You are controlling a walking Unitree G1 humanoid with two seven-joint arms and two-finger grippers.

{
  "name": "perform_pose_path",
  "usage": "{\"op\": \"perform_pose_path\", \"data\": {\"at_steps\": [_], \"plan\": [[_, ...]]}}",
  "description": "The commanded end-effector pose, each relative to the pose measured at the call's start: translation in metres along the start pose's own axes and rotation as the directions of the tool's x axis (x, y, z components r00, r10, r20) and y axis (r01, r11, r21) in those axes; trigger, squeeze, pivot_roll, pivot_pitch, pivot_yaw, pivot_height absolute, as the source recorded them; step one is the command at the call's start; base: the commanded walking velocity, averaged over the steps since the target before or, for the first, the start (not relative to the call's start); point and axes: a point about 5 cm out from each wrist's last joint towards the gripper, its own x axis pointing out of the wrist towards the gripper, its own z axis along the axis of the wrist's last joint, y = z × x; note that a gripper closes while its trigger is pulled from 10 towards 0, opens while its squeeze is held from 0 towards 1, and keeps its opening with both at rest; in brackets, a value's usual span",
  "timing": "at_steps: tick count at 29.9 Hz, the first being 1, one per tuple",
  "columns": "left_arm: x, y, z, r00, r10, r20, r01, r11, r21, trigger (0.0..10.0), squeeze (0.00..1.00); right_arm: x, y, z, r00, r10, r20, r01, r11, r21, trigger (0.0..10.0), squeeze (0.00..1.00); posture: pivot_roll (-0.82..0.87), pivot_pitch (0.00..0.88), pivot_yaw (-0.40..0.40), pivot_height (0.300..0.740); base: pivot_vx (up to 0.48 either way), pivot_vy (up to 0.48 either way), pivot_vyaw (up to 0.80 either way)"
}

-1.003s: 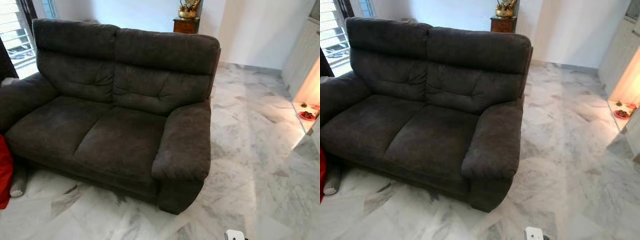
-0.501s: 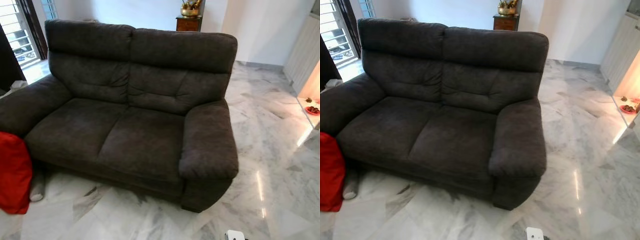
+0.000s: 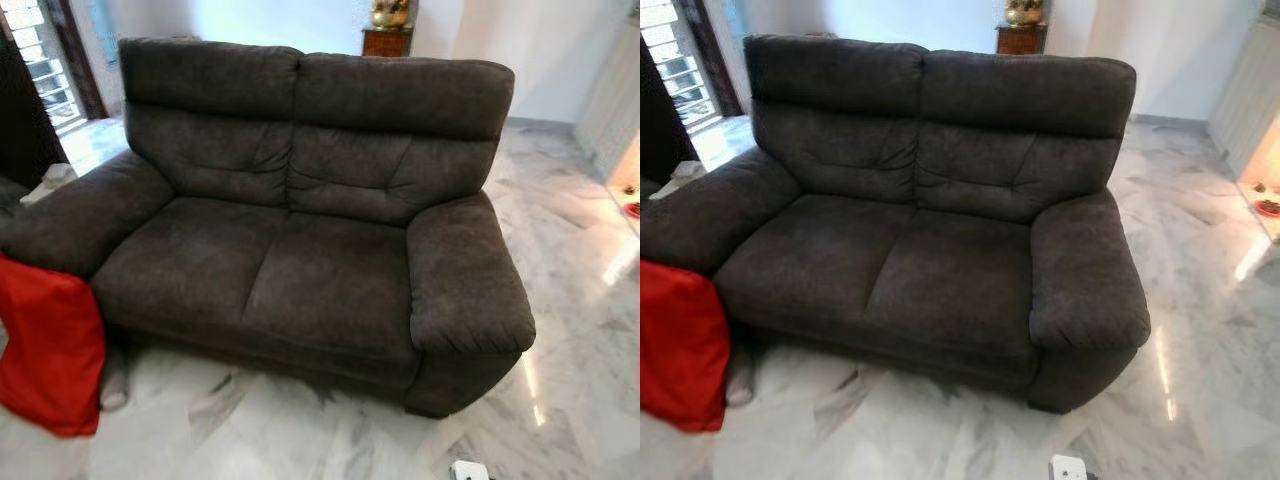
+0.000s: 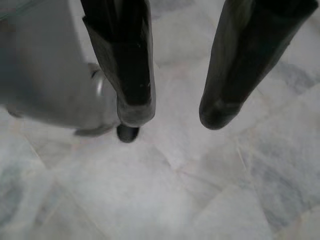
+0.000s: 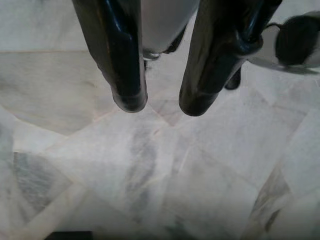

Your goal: Move the pillow to the sofa from floor

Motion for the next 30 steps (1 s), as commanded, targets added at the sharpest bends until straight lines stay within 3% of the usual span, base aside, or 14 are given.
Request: {"op": "perform_pose_path", "data": {"at_steps": [1,30], "plan": [[-0.0021,0.0070,-0.0077,0.999,0.020,-0.025,-0.020,1.000,0.005,10.0,0.00,0.0026,0.0083,0.0092,0.999,0.022,0.026,-0.022,1.000,-0.004,10.0,0.00,0.07,0.000,-0.014,0.740,0.000,0.480,0.00],[-0.0020,0.0073,-0.0071,0.999,0.020,-0.025,-0.020,1.000,0.007,10.0,0.00,0.0028,0.0091,0.0096,0.999,0.026,0.027,-0.026,1.000,-0.005,10.0,0.00,0.08,0.000,-0.014,0.740,0.000,0.480,0.00]]}}
